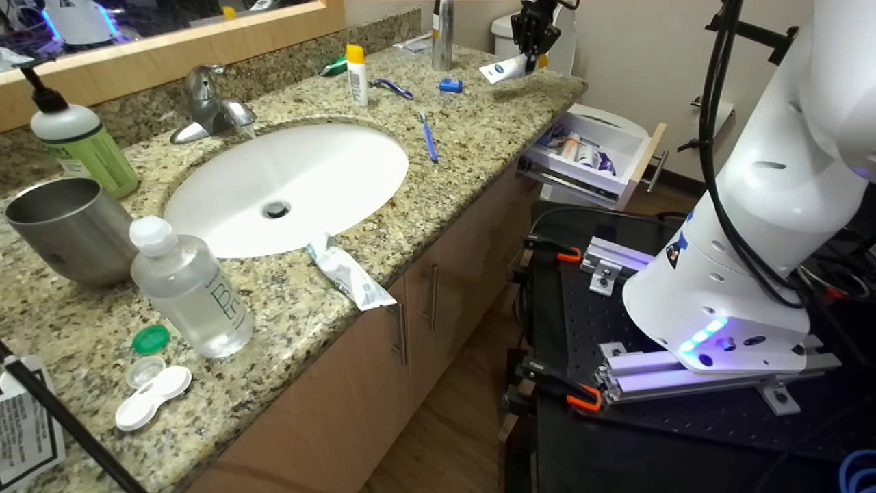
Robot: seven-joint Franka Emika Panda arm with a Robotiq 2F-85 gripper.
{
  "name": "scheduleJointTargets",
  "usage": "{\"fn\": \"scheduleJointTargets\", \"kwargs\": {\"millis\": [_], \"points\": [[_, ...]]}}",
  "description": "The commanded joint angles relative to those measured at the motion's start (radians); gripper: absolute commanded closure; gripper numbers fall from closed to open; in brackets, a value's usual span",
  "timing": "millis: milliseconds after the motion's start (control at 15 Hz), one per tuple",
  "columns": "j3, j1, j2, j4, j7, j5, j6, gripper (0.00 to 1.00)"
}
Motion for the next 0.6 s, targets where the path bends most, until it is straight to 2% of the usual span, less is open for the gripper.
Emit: {"fn": "scheduleJointTargets", "kwargs": {"millis": [0, 200, 333, 467, 533], "points": [[0.116, -0.106, 0.046, 0.050, 0.014, 0.002, 0.024, 0.95], [0.174, -0.151, 0.078, 0.069, 0.031, -0.011, 0.041, 0.95], [0.196, -0.172, 0.097, 0.083, 0.045, -0.023, 0.037, 0.51], [0.204, -0.182, 0.098, 0.082, 0.051, -0.036, 0.040, 0.47], [0.202, -0.182, 0.091, 0.078, 0.052, -0.047, 0.041, 0.41]]}}
